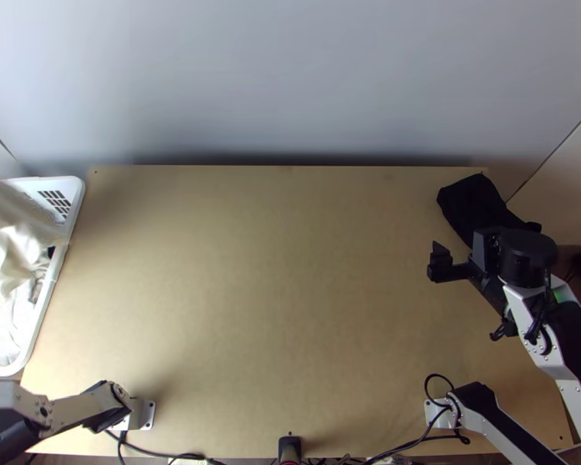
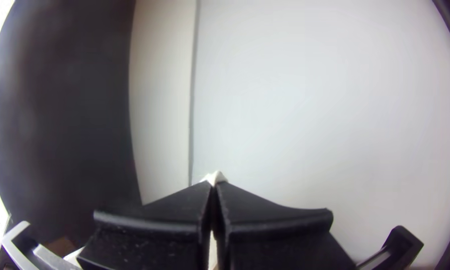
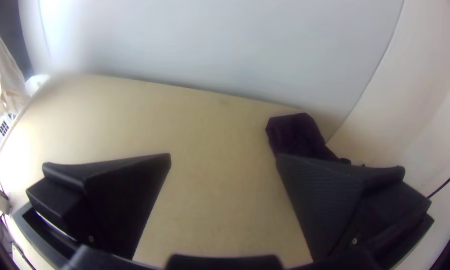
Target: Fold the t-shirt
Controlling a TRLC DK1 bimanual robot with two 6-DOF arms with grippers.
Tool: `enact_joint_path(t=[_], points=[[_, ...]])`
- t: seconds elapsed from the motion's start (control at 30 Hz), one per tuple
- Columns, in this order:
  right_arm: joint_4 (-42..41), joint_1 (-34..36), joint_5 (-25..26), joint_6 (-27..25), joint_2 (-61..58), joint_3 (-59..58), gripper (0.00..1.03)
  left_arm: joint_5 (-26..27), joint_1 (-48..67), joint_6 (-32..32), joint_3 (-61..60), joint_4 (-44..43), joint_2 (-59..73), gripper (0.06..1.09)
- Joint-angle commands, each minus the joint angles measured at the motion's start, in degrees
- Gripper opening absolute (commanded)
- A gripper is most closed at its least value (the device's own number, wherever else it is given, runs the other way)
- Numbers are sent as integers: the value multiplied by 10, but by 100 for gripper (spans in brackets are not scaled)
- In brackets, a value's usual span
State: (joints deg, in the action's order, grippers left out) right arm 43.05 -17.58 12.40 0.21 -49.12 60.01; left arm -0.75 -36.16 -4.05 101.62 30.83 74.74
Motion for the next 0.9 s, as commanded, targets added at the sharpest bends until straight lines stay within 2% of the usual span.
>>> enact_joint_path(t=[0.0,0.2,0.5,0.63,0.87], points=[[16,-3,0,-12,8,5,98,11,154,2,55,11,-30,10],[21,-4,-1,-19,10,20,98,11,333,2,50,42,-43,9],[31,-5,-1,-21,15,24,98,11,592,-4,-60,60,-37,9],[40,-4,-1,-21,16,31,98,-1,706,-30,-99,59,-17,9],[53,2,-1,-21,17,40,98,0,831,-39,-126,44,42,9]])
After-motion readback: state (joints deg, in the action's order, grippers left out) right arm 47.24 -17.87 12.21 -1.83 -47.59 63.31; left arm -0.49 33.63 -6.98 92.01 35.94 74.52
